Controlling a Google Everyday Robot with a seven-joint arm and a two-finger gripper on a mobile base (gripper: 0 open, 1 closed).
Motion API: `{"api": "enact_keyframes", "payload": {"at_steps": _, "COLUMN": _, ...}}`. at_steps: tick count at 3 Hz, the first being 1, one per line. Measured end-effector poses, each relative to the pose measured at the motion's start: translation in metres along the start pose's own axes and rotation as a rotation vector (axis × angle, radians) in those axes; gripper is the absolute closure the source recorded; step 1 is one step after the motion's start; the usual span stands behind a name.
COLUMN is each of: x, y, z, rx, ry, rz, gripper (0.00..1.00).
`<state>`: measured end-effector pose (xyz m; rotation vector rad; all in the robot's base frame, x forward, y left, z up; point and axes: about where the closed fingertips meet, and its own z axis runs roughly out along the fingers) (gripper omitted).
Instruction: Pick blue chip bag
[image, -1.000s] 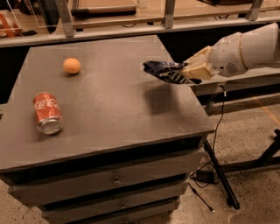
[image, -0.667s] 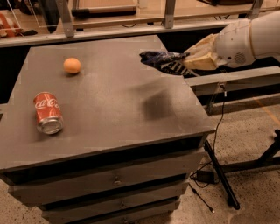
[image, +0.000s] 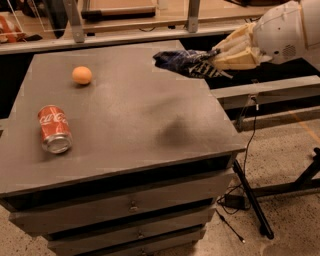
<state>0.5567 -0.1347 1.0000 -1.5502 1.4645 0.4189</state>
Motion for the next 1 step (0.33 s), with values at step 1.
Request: {"api": "enact_keyframes", "payload": {"at_steps": 1, "x": 0.0024, "y": 0.001, "z": 0.0035, "rx": 0.0, "ry": 0.002, "rz": 0.008, "gripper": 1.0}}
